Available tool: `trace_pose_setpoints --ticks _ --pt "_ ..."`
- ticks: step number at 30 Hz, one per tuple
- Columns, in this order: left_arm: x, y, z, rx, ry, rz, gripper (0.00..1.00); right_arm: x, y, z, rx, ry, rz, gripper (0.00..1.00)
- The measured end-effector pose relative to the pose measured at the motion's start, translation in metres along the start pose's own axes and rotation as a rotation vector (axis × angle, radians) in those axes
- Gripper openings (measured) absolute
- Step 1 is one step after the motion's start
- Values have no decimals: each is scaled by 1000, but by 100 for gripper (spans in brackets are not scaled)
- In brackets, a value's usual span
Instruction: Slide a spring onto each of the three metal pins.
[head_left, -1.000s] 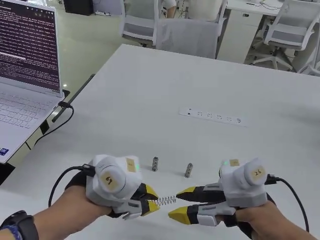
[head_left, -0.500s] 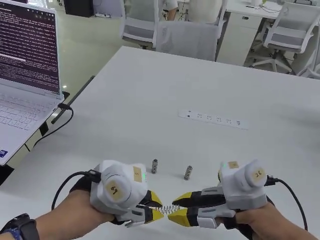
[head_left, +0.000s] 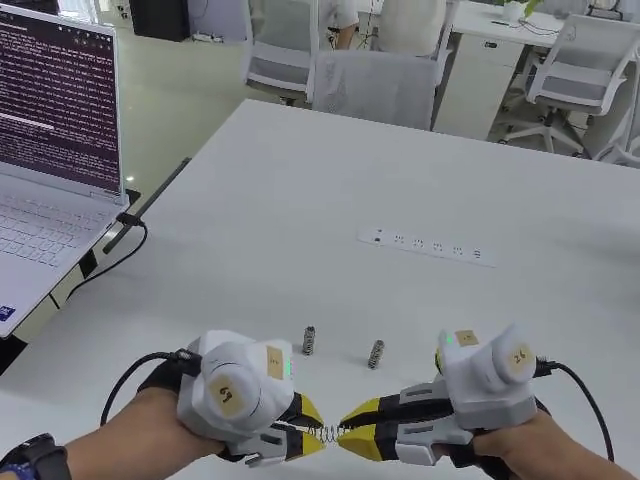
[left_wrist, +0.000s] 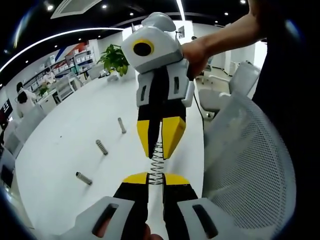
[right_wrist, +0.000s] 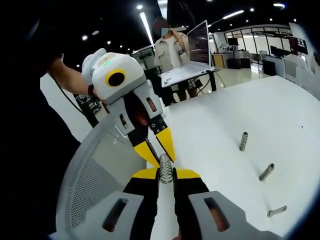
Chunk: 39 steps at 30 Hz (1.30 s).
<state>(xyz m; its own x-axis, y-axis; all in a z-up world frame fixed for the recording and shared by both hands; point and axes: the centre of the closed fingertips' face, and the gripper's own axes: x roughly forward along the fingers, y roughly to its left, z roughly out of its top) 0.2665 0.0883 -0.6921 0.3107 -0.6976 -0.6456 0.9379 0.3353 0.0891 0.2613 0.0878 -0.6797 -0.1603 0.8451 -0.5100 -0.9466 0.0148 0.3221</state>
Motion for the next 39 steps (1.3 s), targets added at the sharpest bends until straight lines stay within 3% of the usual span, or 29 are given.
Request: trace_pose_setpoints --ticks 15,29,39 --pt "12 -2 -5 2 3 23 2 2 -3 -9 -6 75 -40 8" --pt "18 0 -4 -24 -5 46 3 -1 -7 -9 22 101 -61 8" --pt "19 -2 0 -46 -23 30 2 -4 -5 -6 20 121 -53 8"
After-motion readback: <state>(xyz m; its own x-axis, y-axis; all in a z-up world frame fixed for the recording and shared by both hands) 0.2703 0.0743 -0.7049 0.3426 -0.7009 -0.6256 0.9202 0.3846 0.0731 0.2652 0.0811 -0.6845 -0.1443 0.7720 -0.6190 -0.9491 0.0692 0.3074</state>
